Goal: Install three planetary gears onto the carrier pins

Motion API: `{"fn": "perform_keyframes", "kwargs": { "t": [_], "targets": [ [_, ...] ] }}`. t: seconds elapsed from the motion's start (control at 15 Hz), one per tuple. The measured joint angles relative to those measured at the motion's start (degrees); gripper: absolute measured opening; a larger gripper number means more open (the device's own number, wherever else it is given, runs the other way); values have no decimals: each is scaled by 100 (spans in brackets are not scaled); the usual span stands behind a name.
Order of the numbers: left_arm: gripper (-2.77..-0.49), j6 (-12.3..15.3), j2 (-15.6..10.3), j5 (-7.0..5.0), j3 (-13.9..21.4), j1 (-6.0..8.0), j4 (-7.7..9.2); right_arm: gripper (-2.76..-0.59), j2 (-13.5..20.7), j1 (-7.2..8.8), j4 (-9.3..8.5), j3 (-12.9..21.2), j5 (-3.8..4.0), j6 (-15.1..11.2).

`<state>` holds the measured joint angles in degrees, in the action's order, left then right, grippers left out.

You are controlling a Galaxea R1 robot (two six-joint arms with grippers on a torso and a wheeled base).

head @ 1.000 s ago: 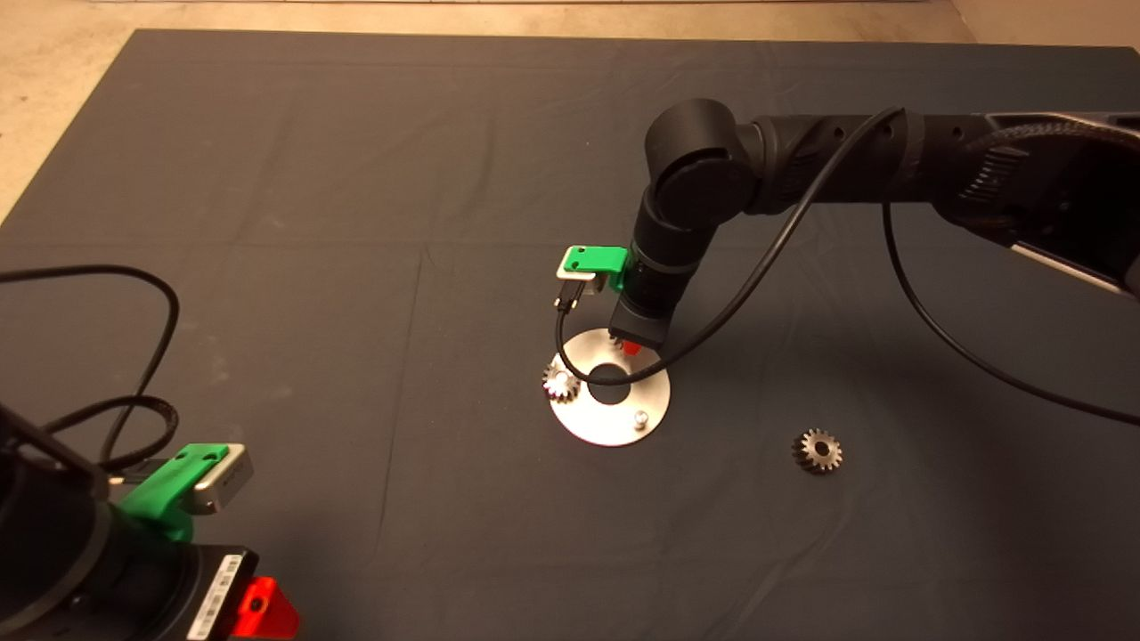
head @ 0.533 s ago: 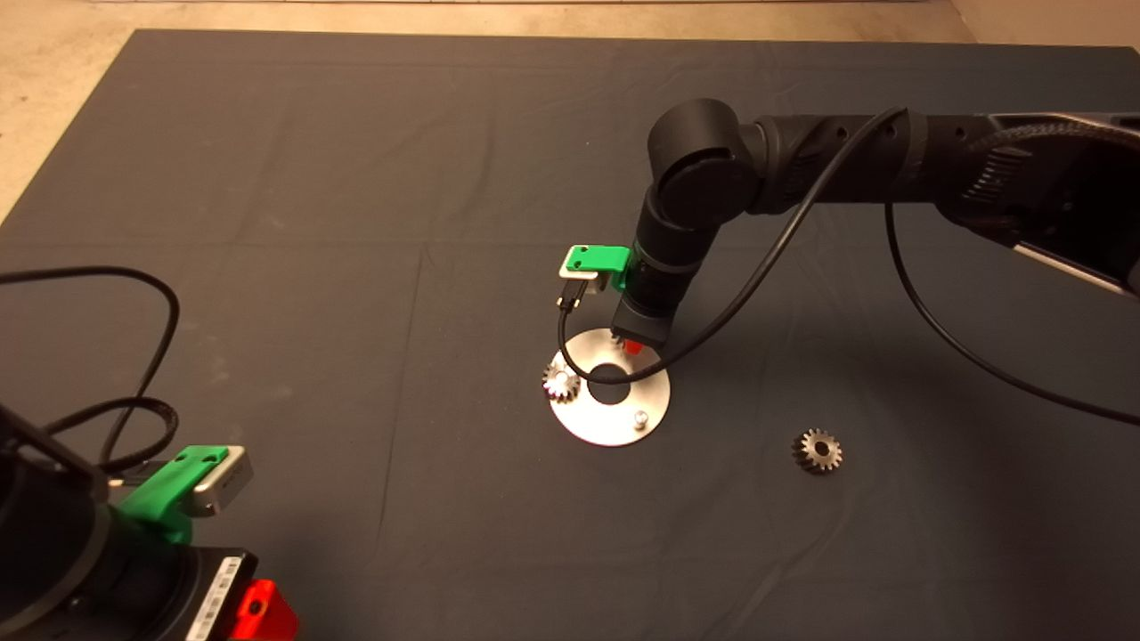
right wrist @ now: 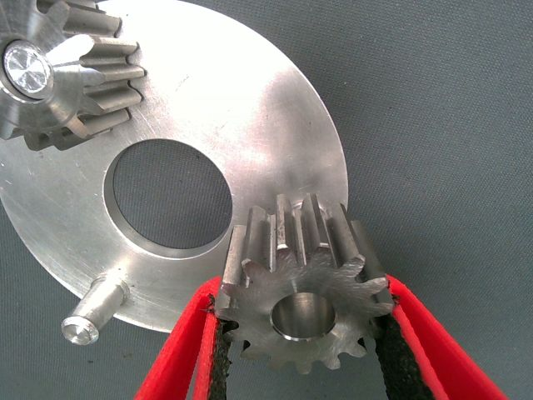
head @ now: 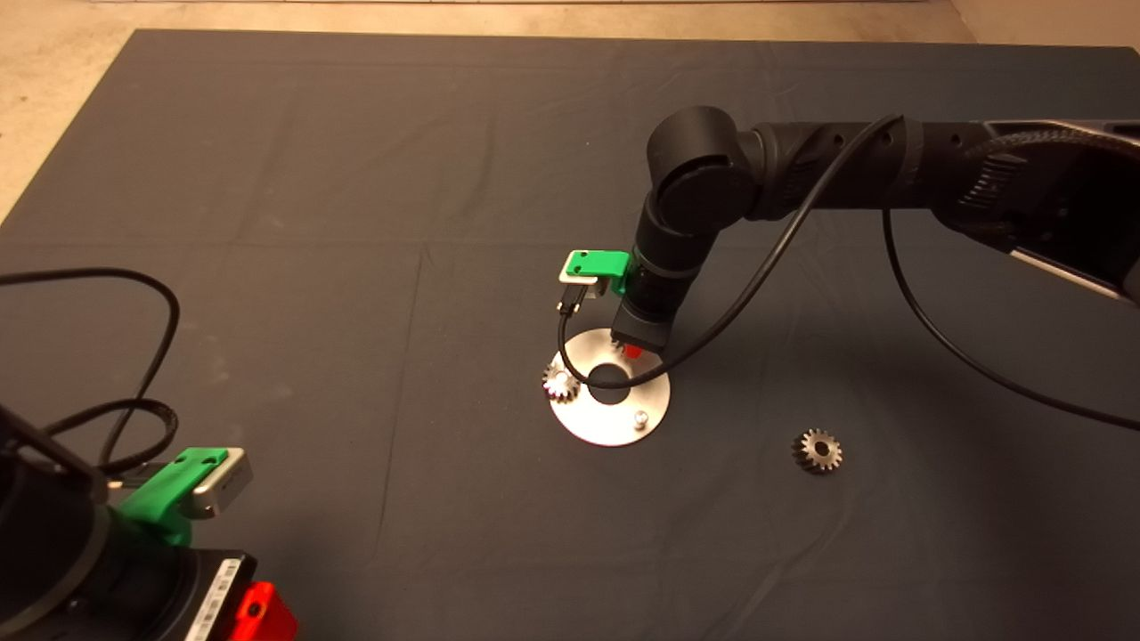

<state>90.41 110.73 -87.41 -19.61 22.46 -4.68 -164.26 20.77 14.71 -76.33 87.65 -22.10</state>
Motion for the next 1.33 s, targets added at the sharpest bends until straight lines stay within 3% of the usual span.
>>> {"fn": "perform_keyframes", "kwargs": {
  "t": [1.33],
  "targets": [
    [-64, 0, -28, 0, 0, 0, 17, -234, 1, -30, 143, 22, 0, 3]
  ]
}}
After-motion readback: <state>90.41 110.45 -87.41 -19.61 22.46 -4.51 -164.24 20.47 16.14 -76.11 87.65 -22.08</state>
